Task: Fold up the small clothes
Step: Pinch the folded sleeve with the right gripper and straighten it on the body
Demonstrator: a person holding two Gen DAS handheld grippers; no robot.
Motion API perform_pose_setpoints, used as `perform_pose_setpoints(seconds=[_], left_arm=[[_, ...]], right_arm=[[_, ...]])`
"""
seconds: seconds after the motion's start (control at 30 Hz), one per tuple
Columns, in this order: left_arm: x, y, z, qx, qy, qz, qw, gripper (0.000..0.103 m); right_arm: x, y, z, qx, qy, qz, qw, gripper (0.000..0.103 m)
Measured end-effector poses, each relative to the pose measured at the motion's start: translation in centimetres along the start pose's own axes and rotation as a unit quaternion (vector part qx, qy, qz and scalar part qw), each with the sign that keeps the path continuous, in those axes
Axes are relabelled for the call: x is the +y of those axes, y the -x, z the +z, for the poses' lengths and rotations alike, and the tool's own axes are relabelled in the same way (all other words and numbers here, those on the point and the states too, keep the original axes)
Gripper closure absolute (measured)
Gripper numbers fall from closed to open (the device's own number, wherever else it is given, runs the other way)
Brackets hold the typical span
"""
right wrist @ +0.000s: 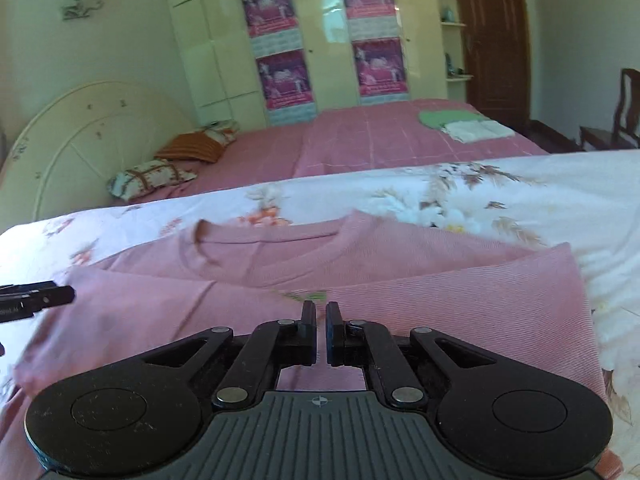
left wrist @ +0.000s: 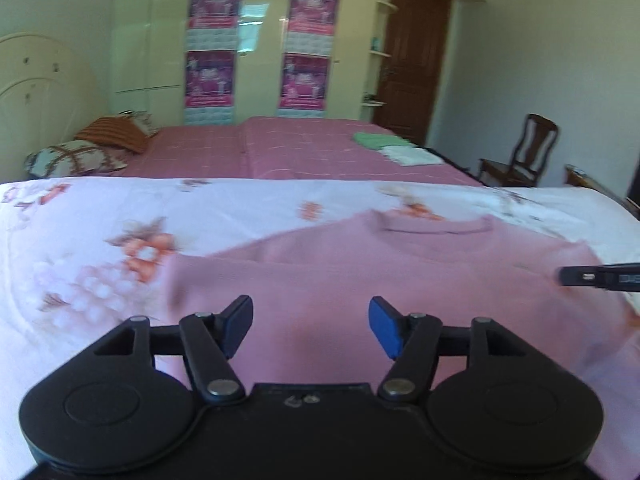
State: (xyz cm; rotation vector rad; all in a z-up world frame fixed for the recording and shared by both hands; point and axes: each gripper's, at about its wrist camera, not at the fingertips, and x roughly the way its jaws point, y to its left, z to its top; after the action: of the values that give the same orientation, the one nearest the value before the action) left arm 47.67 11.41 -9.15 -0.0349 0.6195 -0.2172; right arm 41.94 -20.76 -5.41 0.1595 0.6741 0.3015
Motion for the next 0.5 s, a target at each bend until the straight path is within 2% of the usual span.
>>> perform_pose_setpoints(seconds=[0.03,0.1,0.13,0.17,0.23,0.27,0.33,0.4,0.43,0.47,0.5], left_arm=[[-1.4,-0.1,-0.5,0.007,-0.011,-0.012,0.9998,0.037],[-3.8,-0.6,-1.7,0.013,-0.039,-0.003,0.9992,0.035],[-4.3,-1.0,-2.3,0.025,-0.044,-0.002,0.9987,0.034],[-4.4,-1.6,-2.9,0.042,-0.044,0.002,0.9981,0.032],[-3.8,-0.8,-3.1,0.036,-0.029,0.007,0.9989,0.034],[-3.6,0.0,-3.0,0.031,-0.029,0.007,0.9991,0.036],[-2.8,1.7,-3.3,0.007,-0.028,0.015,0.9995,0.033],[-1.9,1.2,-3.9,0.041,-0.02,0.025,0.9986,0.033],[-1.6,0.8,-4.4,0.054,-0.023,0.03,0.9978,0.032],[-1.5,1.0,-4.7,0.042,-0.031,0.029,0.9982,0.032],[-1.7,1.2,-4.6,0.047,-0.035,0.032,0.9978,0.033]], right_arm=[[0.6,0.1,-0.3,0.006,0.006,0.007,1.0,0.099],[2.0,-0.2,-1.3,0.018,0.028,0.013,0.999,0.085],[2.7,-0.4,-2.0,0.021,0.045,0.007,0.999,0.061],[2.9,-0.4,-2.7,0.021,0.06,-0.001,0.998,0.053],[2.7,-0.8,-3.5,0.036,0.068,-0.018,0.997,0.053],[2.3,-0.3,-3.6,0.032,0.064,-0.018,0.997,0.053],[1.8,1.3,-3.4,0.018,0.053,-0.022,0.998,0.054],[1.6,2.7,-3.7,0.007,0.048,-0.003,0.999,0.054],[1.7,2.4,-4.1,0.024,0.051,-0.001,0.998,0.054],[1.5,1.4,-4.7,0.052,0.049,-0.01,0.997,0.054],[1.5,1.0,-5.2,0.052,0.049,-0.013,0.997,0.054]])
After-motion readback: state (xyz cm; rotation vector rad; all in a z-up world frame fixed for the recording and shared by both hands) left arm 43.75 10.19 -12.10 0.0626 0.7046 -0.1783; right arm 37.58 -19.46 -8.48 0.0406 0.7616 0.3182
